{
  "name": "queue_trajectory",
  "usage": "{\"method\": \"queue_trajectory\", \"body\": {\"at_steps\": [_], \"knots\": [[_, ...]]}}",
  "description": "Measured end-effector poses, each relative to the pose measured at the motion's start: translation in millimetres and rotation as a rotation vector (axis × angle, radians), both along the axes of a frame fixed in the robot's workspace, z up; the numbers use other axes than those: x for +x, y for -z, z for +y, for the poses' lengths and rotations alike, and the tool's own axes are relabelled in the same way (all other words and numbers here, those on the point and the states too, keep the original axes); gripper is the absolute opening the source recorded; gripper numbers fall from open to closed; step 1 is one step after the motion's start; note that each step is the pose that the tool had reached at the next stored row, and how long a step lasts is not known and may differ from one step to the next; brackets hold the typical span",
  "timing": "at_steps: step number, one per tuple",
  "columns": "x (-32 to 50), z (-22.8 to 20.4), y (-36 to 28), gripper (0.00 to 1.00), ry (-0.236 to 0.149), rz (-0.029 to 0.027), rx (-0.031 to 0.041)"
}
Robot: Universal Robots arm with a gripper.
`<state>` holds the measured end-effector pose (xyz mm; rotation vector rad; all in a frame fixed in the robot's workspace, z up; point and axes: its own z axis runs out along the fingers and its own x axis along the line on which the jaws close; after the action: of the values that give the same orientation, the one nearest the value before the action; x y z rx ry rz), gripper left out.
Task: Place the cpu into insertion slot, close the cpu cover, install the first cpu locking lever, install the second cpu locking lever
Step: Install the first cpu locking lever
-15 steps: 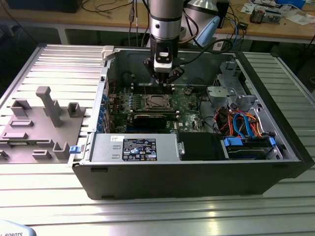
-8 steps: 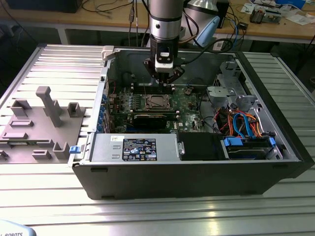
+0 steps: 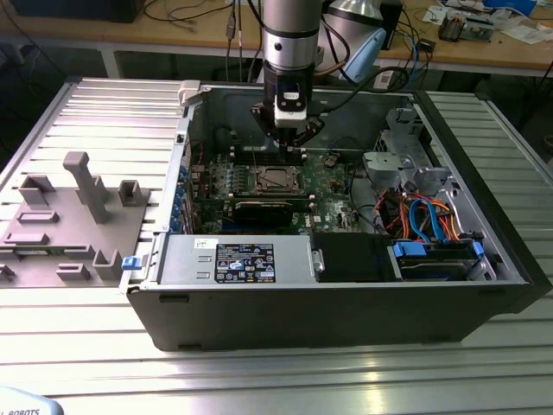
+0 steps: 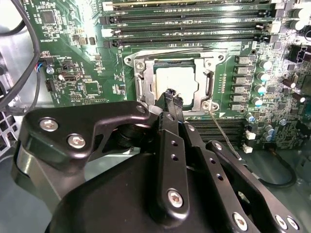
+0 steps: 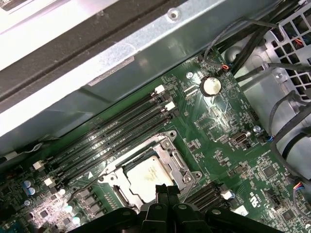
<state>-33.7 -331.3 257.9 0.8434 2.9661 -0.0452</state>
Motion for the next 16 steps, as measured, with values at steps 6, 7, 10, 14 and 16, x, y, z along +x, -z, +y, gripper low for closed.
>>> {"method": "queue_trajectory", "body": {"at_steps": [6, 7, 10, 14, 16], "knots": [[0.0, 0.0, 0.0, 0.11, -0.025, -0.0001, 0.0001], [0.0, 0.0, 0.0, 0.11, -0.027, 0.0, 0.0], [0.0, 0.0, 0.0, 0.11, -0.039, 0.0, 0.0], [0.0, 0.0, 0.0, 0.11, -0.054, 0.0, 0.0], [0.0, 0.0, 0.0, 0.11, -0.061, 0.0, 0.0]]}}
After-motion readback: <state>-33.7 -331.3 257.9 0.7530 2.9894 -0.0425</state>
